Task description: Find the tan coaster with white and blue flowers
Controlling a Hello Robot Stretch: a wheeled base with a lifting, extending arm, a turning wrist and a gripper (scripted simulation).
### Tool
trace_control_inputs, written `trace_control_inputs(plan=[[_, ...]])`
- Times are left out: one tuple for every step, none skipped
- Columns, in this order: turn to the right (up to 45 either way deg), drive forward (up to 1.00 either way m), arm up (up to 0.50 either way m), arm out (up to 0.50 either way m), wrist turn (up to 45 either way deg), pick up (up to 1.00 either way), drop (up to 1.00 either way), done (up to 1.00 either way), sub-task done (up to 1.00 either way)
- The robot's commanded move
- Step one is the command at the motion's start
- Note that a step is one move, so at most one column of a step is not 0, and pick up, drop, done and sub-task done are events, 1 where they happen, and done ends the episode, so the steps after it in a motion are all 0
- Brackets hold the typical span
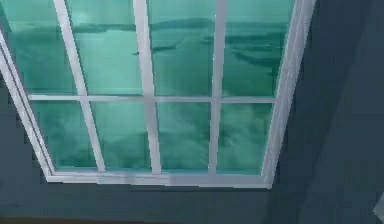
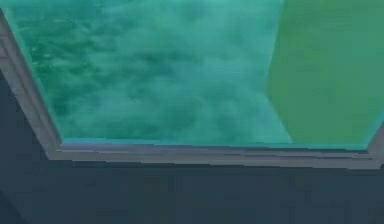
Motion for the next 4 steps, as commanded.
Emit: trace_control_inputs(plan=[[-45.0, 0.0, 0.0, 0.0, 0.0, 0.0, 0.0, 0.0, 0.0], [-12.0, 0.0, 0.0, 0.0, 0.0, 0.0, 0.0, 0.0, 0.0], [0.0, 0.6, 0.0, 0.0, 0.0, 0.0, 0.0, 0.0, 0.0], [-27.0, 0.0, 0.0, 0.0, 0.0, 0.0, 0.0, 0.0, 0.0]])
